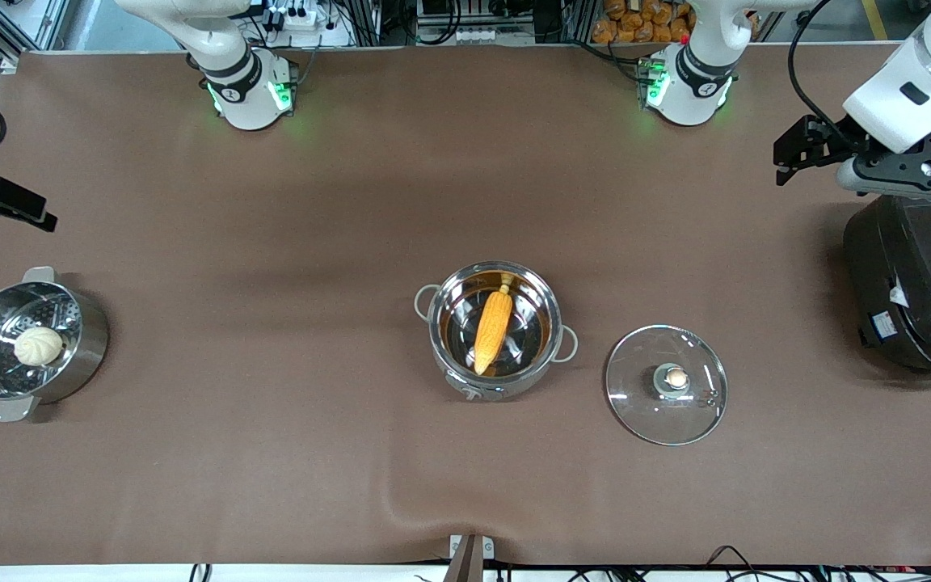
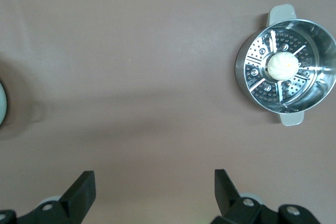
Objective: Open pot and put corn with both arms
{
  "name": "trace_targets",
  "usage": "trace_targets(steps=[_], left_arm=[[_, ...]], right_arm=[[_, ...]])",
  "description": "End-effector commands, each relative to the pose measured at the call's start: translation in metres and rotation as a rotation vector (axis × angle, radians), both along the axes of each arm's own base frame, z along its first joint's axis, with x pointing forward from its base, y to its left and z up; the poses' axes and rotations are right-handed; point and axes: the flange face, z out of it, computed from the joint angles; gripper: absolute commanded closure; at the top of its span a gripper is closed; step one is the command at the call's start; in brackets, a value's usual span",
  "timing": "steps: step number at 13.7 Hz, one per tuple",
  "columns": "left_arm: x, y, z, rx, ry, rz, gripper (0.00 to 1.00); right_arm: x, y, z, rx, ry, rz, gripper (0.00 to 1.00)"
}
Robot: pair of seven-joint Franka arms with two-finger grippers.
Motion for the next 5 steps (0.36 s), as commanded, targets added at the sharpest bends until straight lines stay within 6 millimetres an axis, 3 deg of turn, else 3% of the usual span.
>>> trace_targets(steps=[1,5], left_arm=[[-0.004,0.002,0.008,-0.028,0.008,0.019,0.00],[-0.005,-0.003,0.008,-0.029,0.008,0.025,0.00]], right_arm=[[-0.010,-0.013,-0.010,-0.008,-0.016,-0.017,0.00],[-0.002,-0.027,-0.041,-0.016,-0.041,-0.006,0.00]])
